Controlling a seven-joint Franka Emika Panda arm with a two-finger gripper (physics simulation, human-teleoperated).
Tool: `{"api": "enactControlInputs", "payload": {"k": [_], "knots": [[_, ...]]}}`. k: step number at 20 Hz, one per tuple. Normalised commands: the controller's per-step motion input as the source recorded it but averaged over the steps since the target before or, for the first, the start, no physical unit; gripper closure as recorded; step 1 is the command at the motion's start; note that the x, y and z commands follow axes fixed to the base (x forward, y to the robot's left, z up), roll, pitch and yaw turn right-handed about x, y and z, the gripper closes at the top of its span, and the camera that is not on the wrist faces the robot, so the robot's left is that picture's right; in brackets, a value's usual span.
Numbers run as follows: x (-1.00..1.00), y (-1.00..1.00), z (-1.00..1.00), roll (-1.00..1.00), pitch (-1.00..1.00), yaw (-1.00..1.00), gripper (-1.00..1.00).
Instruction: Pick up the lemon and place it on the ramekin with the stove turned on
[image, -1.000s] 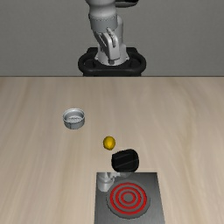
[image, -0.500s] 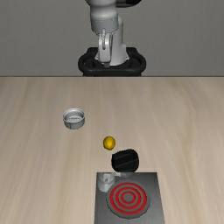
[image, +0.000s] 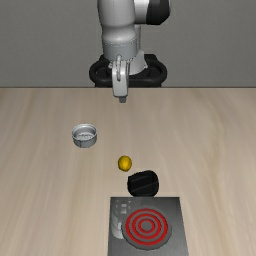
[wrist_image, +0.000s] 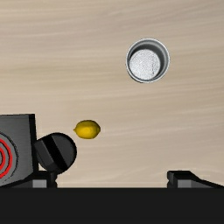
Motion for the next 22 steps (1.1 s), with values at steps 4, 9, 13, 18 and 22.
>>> {"api": "enactControlInputs", "payload": {"k": [4, 9, 13, 18, 22], "knots": [[1.0, 0.0, 0.0, 0.0, 0.0, 0.0, -1.0], [0.0, -0.4, -0.6, 0.0, 0.0, 0.0, -1.0], [0.0, 0.0, -1.0, 0.0, 0.0, 0.0, -1.0], [0.0, 0.4, -0.6, 0.0, 0.0, 0.0, -1.0], [0.0, 0.0, -1.0, 0.0, 0.0, 0.0, -1.0]]}}
